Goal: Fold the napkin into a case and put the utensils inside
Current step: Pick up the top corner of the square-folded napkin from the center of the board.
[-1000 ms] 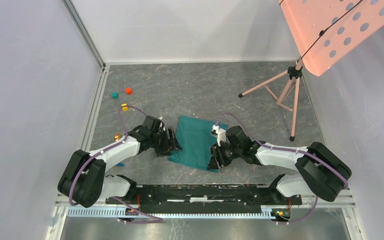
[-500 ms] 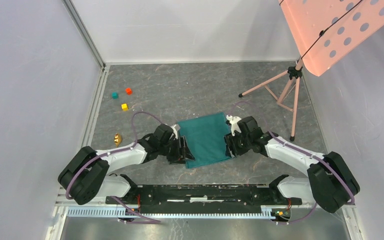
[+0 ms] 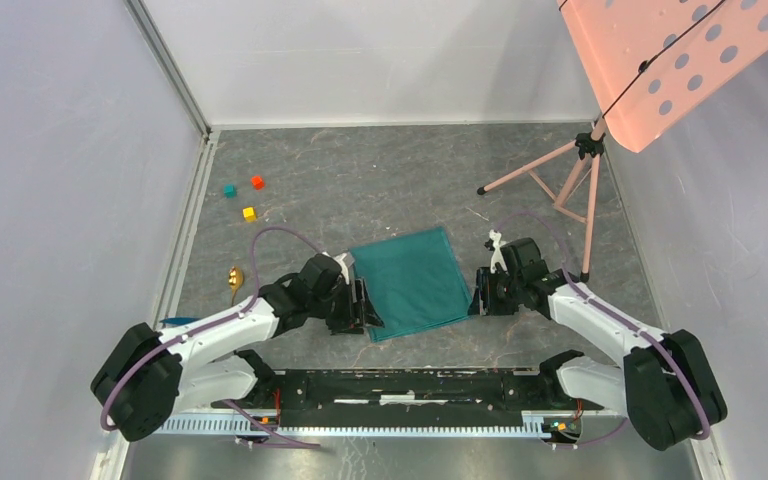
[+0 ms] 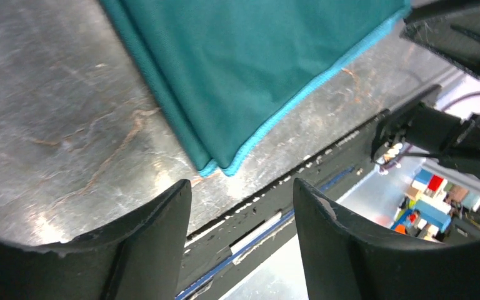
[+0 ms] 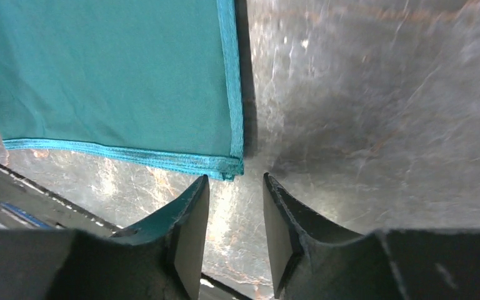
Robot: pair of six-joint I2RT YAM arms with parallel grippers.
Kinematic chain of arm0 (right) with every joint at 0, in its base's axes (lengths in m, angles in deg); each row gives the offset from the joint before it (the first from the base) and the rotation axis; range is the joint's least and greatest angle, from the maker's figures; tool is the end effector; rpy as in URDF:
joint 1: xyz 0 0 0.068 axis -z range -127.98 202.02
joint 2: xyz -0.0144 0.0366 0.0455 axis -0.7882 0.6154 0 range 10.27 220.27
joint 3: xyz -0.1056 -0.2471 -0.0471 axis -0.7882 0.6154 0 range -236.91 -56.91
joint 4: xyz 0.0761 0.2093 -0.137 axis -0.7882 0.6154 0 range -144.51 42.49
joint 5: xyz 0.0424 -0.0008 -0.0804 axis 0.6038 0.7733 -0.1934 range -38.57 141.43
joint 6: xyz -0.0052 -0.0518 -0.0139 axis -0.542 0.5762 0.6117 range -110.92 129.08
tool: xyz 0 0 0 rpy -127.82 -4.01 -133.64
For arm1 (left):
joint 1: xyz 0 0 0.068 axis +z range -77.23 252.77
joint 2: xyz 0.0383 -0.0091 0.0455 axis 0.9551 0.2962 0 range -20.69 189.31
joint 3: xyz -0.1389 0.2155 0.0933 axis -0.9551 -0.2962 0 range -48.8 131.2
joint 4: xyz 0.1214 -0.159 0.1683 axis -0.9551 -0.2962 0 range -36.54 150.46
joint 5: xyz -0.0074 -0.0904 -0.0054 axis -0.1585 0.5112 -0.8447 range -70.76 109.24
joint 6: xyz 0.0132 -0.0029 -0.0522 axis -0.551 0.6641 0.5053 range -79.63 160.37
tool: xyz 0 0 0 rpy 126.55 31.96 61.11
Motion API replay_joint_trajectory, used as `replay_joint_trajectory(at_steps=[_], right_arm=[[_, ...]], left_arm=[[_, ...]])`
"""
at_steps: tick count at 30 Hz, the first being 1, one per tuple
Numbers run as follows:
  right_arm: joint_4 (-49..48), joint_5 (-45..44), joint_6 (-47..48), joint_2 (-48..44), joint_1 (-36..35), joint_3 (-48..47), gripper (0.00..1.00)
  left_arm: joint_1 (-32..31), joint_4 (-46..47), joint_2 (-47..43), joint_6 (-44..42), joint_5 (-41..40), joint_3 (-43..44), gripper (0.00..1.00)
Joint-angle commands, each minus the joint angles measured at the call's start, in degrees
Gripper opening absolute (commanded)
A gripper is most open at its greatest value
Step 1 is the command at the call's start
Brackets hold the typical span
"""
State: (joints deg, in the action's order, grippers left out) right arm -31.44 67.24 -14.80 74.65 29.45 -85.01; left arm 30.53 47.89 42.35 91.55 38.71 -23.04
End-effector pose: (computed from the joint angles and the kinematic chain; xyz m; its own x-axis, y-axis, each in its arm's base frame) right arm 0.1754 0.0833 0.1618 -0.9278 0.0362 -0.3713 -0.1333 0.8974 0.4207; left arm 0.1408 -0.1438 0.1659 -0.9725 -0.1092 -0.2056 0.0561 0.7475 -0.6619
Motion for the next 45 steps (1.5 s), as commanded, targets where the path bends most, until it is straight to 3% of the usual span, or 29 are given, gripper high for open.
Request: replay_joint_trajectory(at_steps=[1, 8, 15, 17, 26, 35, 37, 45], right_arm=[[-4.2, 3.4, -4.3, 0.7, 0.6, 1.4, 0.40], [-2.5, -0.3, 0.1, 2.1, 0.7, 0.6, 0.38], [-3.6, 0.7, 1.3, 2.6, 0.7, 0.7, 0.38], [-3.4, 0.9, 1.7, 2.8, 0.7, 0.3, 0.38], [-3.4, 1.4, 2.2, 2.3, 0.7, 0.4, 0.37], [-2.7, 1.8, 2.2, 1.5, 0.7, 0.2, 0.37], [-2.9, 2.4, 1.7, 1.0, 0.7, 0.1, 0.39], [-4.8, 6.2, -0.6, 0.7, 0.8, 0.5, 0.43]], left_arm=[[-0.2, -4.0, 0.7, 0.7, -5.3, 1.8, 0.65], [-0.2, 2.2, 6.9, 1.3, -4.1, -0.1, 0.57], [-0.9, 5.7, 11.6, 1.6, -2.3, 0.0, 0.57], [-0.9, 3.5, 11.9, 0.9, -3.1, 0.3, 0.51], [-1.0, -2.1, 11.7, -1.9, -6.9, 0.2, 0.38], [-1.0, -1.7, 11.7, -1.8, -7.6, -0.8, 0.23], [-1.0, -0.4, 10.3, -1.2, -7.4, -2.1, 0.16], [-1.0, 5.2, 8.2, 0.9, -5.5, -6.3, 0.03]])
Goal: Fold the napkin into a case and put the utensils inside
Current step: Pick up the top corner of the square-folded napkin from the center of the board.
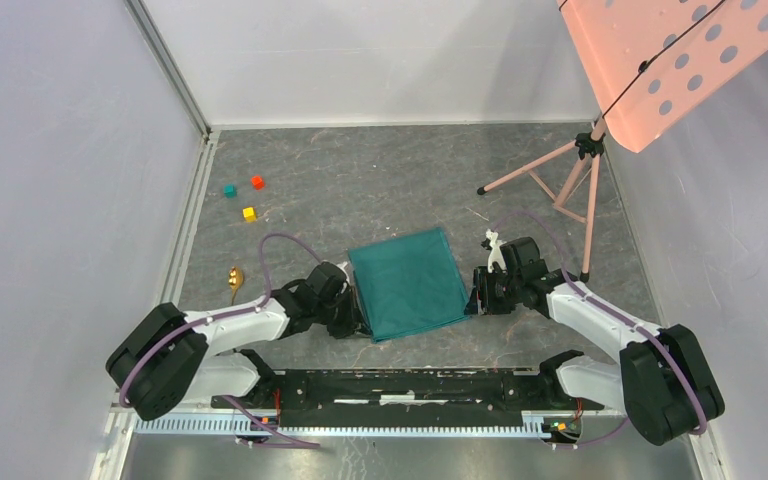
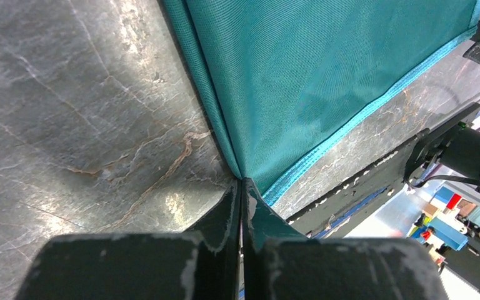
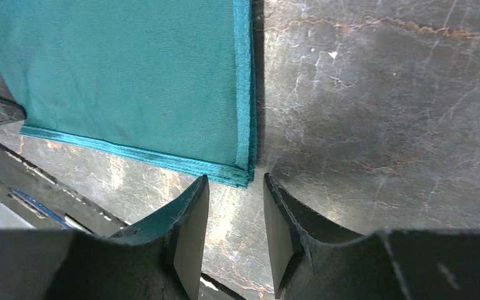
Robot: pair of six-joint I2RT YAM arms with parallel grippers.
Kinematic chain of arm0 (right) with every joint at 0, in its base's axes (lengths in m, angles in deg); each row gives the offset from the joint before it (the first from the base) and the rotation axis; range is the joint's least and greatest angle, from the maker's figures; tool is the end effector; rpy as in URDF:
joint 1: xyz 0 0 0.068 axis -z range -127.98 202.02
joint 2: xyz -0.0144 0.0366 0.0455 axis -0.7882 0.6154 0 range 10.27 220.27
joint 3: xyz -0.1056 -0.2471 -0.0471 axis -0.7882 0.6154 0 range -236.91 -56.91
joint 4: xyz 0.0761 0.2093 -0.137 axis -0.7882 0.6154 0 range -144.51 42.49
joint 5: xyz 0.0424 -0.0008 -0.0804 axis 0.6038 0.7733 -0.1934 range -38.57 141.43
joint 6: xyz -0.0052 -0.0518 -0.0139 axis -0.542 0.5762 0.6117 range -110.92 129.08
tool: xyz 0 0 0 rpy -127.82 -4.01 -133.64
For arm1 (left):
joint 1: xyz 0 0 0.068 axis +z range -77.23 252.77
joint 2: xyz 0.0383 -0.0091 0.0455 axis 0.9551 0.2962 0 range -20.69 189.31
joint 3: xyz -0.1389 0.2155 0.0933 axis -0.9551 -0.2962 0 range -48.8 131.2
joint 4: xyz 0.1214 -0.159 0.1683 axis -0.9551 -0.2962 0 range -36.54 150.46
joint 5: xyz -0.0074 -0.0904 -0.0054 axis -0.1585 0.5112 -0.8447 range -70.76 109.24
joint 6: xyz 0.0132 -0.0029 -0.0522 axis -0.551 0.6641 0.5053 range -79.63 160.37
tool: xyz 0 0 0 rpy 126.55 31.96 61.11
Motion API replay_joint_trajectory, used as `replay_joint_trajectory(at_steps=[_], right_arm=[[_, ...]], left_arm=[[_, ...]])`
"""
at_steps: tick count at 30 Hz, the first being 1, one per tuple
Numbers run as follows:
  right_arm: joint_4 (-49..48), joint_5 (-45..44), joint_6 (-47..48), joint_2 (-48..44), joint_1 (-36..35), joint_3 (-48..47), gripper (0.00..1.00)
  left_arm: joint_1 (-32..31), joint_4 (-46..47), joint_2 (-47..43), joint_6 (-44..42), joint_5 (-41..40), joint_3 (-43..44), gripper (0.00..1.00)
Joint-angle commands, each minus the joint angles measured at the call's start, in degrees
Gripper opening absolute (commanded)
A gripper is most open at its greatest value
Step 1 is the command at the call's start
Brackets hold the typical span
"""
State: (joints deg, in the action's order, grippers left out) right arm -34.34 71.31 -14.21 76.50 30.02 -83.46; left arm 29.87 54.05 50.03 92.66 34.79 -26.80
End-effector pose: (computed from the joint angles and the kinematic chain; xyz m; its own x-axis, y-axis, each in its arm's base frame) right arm 0.1757 0.0840 0.1519 -0.9383 0.0219 -0.3451 -0.1520 0.8702 0.4686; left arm 0.1411 -0.1440 0.1293 -0.9753 -0.1342 -0.1756 -0.0058 0.8098 -0.5867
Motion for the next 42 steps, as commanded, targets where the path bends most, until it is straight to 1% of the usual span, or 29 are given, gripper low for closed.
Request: replay_joint_trajectory(at_steps=[1, 3, 4, 5, 6, 7, 8, 10, 13, 16, 17, 22, 24, 26, 30, 33, 36, 42], right_arm=[[-1.8, 2.1, -1.2, -1.1, 0.2, -1.1, 0.43], [-1.7, 2.2, -1.0, -1.0, 0.2, -1.2, 0.43], [-1.7, 2.2, -1.0, -0.9, 0.2, -1.2, 0.43], [-1.9, 2.2, -1.1, -0.9, 0.2, -1.1, 0.43], [-2.2, 2.3, -1.3, -0.9, 0.3, -1.0, 0.43], [-2.3, 2.3, -1.5, -0.8, 0.2, -0.9, 0.43], [-2.5, 2.6, -1.6, -0.6, 0.2, -0.9, 0.42], [-2.5, 2.7, -1.7, -0.7, 0.2, -1.1, 0.40], [-2.6, 2.2, -1.5, -0.9, 0.2, -1.3, 0.35], [-2.4, 2.0, -1.0, -0.3, 0.2, -1.3, 0.35], [-2.4, 2.1, -0.8, -0.1, 0.2, -1.3, 0.36], [-1.9, 1.8, -0.3, -0.2, 0.3, -1.4, 0.36], [-1.4, 1.7, 0.2, 0.0, 0.2, -1.7, 0.36], [-1.2, 1.8, 0.4, -0.1, 0.3, -1.7, 0.36], [-0.5, 1.7, 0.6, -0.8, 0.2, -2.0, 0.36], [0.1, 1.7, 0.6, -1.2, 0.2, -2.6, 0.39], [0.3, 1.6, 0.5, -1.7, 0.2, -3.0, 0.40], [-1.1, 3.2, -0.2, -1.5, 0.2, -3.0, 0.34]], left_arm=[[-0.3, -0.8, 0.2, 0.1, -1.3, -2.7, 0.03], [-0.3, -0.9, -1.1, 0.6, -0.7, -2.6, 0.08], [-0.3, -1.4, -1.8, 1.1, -0.5, -2.5, 0.13], [-0.4, -1.7, -2.9, 1.6, -0.2, -2.4, 0.20], [-0.4, -2.2, -3.8, 2.2, 0.1, -2.3, 0.31], [-0.5, -2.8, -4.4, 2.9, 0.4, -2.1, 0.44], [-0.7, -3.0, -4.9, 3.6, 0.8, -2.1, 0.51], [-1.2, -2.9, -5.5, 4.4, 1.4, -2.0, 0.57], [-2.0, -2.9, -4.5, 3.9, 1.1, -1.0, 0.58], [-2.7, -2.9, -0.3, 2.6, 1.5, 0.4, 0.59], [-3.1, -2.8, 1.2, 2.3, 1.4, 0.8, 0.58], [-3.9, -3.0, 4.6, 1.7, -0.1, 0.3, 0.44], [-3.9, -3.0, 4.6, 1.8, -0.7, -0.3, 0.34], [-4.0, -3.3, 4.3, 1.7, -1.1, -0.7, 0.26], [-4.0, -3.7, 3.3, 1.7, -1.7, -1.3, 0.20], [-4.0, -3.5, 2.8, 1.8, -1.9, -1.4, 0.19], [-4.0, -3.0, 3.1, 1.9, -1.5, -1.3, 0.21], [-4.0, -2.6, 3.4, 1.9, -1.6, -1.3, 0.22]])
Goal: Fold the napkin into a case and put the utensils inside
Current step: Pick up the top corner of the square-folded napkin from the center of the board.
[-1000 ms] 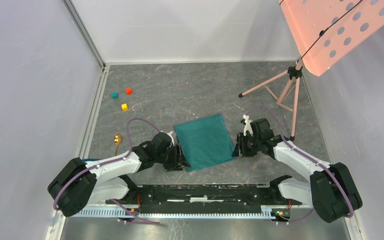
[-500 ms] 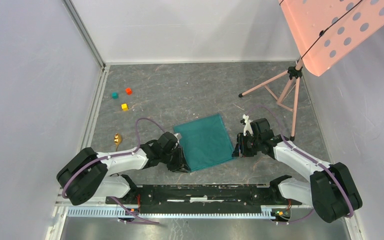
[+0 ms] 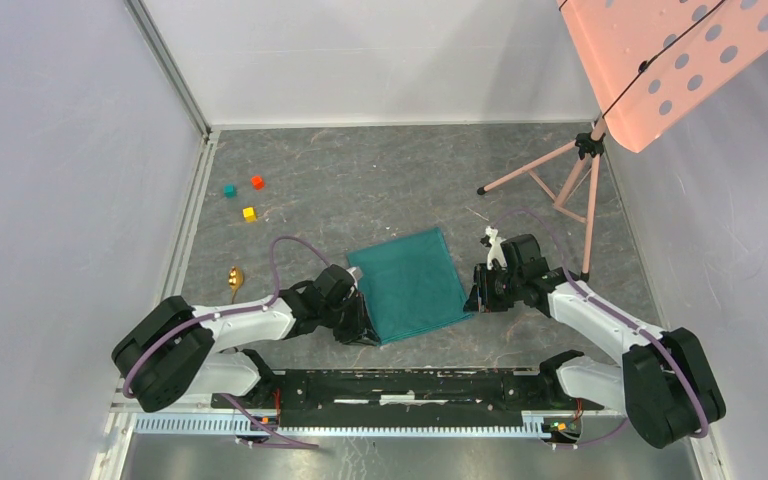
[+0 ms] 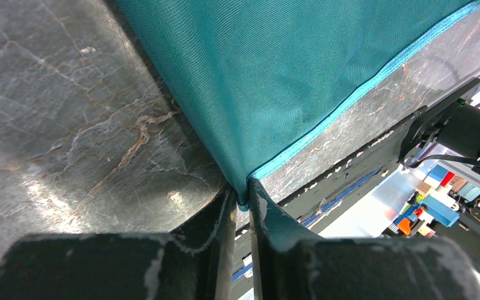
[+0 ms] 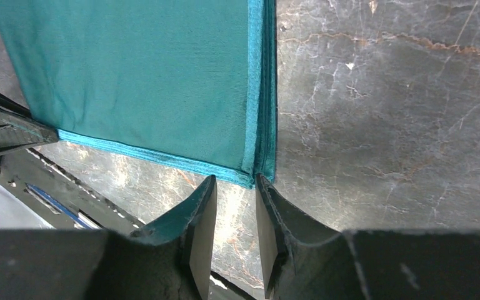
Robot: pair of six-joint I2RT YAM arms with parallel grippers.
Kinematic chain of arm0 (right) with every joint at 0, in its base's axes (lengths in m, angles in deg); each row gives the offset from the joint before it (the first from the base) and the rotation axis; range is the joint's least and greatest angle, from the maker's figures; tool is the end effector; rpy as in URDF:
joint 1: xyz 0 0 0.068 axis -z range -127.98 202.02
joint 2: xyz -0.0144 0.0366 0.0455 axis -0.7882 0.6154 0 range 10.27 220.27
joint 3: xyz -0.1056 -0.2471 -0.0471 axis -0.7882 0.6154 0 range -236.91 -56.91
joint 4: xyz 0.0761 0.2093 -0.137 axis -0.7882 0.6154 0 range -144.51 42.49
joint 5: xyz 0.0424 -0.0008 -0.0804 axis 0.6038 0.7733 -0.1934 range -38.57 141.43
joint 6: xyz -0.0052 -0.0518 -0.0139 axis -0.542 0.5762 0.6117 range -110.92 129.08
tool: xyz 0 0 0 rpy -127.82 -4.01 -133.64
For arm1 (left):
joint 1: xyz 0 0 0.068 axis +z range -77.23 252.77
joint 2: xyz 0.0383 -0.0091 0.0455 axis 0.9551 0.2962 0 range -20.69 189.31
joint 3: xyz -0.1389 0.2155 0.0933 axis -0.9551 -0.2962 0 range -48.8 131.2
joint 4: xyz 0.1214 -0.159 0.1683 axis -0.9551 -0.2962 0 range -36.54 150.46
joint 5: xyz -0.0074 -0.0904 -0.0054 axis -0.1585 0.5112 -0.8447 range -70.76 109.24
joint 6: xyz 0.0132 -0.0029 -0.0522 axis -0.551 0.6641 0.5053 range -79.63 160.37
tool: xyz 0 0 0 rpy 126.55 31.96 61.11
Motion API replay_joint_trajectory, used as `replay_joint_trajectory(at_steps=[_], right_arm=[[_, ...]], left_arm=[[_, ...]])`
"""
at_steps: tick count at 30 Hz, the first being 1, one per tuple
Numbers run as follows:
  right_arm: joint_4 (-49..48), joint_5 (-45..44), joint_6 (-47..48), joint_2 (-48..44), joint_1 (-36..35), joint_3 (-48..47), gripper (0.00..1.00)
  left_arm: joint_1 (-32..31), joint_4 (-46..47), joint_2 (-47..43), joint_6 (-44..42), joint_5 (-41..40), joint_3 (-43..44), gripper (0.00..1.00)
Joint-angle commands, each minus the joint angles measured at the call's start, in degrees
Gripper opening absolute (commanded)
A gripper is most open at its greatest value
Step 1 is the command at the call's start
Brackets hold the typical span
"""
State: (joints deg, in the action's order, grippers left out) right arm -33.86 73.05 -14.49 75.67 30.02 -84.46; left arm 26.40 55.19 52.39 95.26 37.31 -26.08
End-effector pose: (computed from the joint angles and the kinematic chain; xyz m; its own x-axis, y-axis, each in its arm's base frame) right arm 0.1771 0.0856 0.1593 -0.9352 0.0231 -0.3533 -0.1667 0.8517 0.4968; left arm 0.1345 -0.1570 0.1267 -0.9893 -0.0893 -0.1152 -0.0007 0.7933 -0.6089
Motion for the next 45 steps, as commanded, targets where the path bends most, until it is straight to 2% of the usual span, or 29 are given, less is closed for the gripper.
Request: replay_joint_trajectory(at_steps=[1, 14, 18, 22, 33, 45], right_arm=[[-2.0, 2.1, 0.0, -0.1, 0.2, -1.7, 0.34], [-4.4, 3.5, -0.8, 1.0, 0.2, 0.6, 0.34], [-1.5, -0.3, 0.8, 1.0, 0.2, -0.5, 0.38], [-1.8, 0.1, 0.7, 0.5, 0.2, 0.0, 0.40], [-5.8, 5.3, -1.8, 1.2, 0.2, 1.5, 0.36], [-8.7, 6.6, -4.6, 0.5, 0.1, 4.3, 0.34]], left_arm=[[-0.5, -3.6, 1.1, -0.7, -4.1, -2.0, 0.22], [-0.5, -3.0, 0.9, 0.0, -3.8, -2.5, 0.22], [-0.4, -2.8, 1.1, 0.0, -3.6, -2.5, 0.22], [-0.5, -2.8, 0.9, 0.0, -3.7, -2.7, 0.22], [-0.5, -2.4, 0.9, 0.0, -3.3, -2.7, 0.22], [-0.5, -2.4, 0.9, 0.2, -3.2, -2.3, 0.22]])
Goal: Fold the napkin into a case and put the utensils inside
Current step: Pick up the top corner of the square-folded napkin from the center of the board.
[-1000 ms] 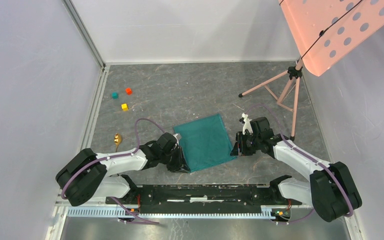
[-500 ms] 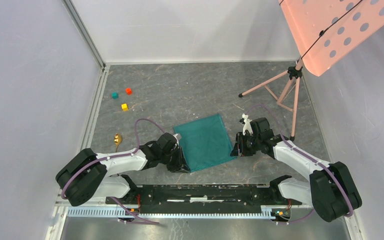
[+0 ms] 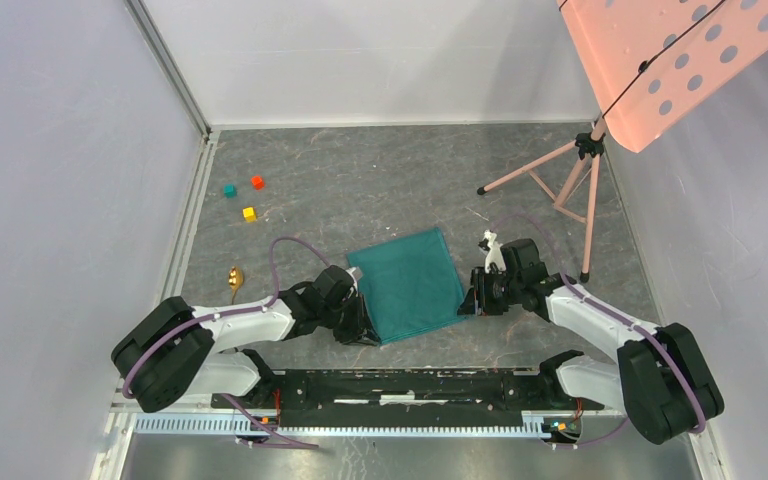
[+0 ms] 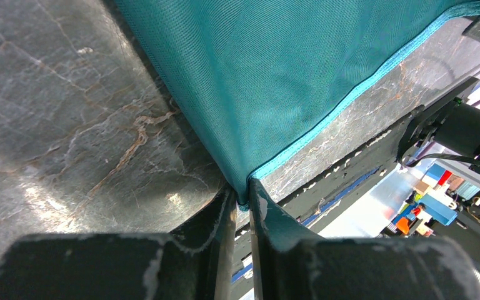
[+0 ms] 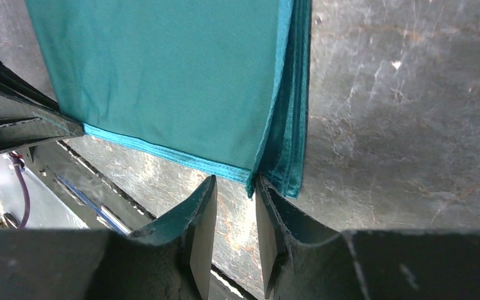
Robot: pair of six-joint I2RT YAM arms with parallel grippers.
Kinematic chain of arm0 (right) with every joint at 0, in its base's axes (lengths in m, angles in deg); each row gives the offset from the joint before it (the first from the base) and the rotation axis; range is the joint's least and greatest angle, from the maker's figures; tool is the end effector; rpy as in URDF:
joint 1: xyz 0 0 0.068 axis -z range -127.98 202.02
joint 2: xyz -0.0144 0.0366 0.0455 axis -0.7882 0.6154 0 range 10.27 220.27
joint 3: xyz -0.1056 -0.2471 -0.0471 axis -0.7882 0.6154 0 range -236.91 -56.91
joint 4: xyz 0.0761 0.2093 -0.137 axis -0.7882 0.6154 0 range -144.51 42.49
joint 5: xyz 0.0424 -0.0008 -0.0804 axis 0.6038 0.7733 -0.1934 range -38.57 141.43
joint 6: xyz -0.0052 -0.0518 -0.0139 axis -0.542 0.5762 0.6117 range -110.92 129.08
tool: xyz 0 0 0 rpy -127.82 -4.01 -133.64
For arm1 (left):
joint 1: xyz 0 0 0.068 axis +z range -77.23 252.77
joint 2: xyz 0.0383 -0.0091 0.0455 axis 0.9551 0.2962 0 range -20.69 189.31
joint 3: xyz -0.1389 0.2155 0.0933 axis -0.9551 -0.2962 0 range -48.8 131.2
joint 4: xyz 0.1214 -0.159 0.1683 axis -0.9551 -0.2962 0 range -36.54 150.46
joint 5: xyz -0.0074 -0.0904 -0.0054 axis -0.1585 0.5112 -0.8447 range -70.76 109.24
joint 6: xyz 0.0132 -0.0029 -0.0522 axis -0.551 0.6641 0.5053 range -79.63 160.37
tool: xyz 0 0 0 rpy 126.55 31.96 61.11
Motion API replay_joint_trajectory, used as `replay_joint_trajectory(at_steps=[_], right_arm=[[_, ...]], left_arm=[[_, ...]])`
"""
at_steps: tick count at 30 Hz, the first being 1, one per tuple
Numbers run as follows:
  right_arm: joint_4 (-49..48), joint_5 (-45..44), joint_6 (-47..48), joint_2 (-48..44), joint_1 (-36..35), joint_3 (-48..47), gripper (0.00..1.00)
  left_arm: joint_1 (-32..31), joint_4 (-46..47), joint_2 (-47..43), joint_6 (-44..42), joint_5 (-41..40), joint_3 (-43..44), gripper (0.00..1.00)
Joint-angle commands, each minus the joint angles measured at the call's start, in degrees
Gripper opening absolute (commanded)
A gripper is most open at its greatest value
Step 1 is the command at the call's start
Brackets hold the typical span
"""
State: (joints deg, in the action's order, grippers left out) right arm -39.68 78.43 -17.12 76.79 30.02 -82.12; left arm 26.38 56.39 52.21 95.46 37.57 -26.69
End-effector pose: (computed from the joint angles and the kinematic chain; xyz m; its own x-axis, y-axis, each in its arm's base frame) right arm 0.1769 0.0888 0.1512 -0.9417 0.0438 -0.3335 -0.1700 0.7936 0.5842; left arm 0.1339 -0.1566 0.1258 -0.9888 -0.0906 -0.1184 0.0022 0.7854 -0.6190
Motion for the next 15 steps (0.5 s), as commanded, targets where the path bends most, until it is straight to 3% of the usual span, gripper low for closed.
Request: replay_joint_trajectory(at_steps=[1, 5, 9, 12, 15], right_arm=[[-3.0, 0.9, -2.1, -0.7, 0.2, 2.2, 0.34], [-3.1, -0.3, -1.9, -0.9, 0.1, 2.4, 0.27], [-3.4, -0.2, -1.8, -1.4, 0.2, 2.0, 0.14], [-2.2, -0.6, -0.9, -1.5, 0.1, 0.7, 0.15], [-0.2, -2.0, 0.7, -0.9, 0.3, -0.5, 0.27]], left_arm=[[-0.5, -3.5, 1.1, 0.0, -3.5, -1.7, 0.22], [-0.4, -3.6, 0.6, 0.1, -3.4, -1.8, 0.22], [-0.5, -5.3, -0.9, 0.1, -3.8, -1.2, 0.24], [-0.5, -6.2, -2.9, 0.5, -4.0, -1.3, 0.28], [-0.5, -7.5, -4.7, 0.6, -4.7, -1.4, 0.30]])
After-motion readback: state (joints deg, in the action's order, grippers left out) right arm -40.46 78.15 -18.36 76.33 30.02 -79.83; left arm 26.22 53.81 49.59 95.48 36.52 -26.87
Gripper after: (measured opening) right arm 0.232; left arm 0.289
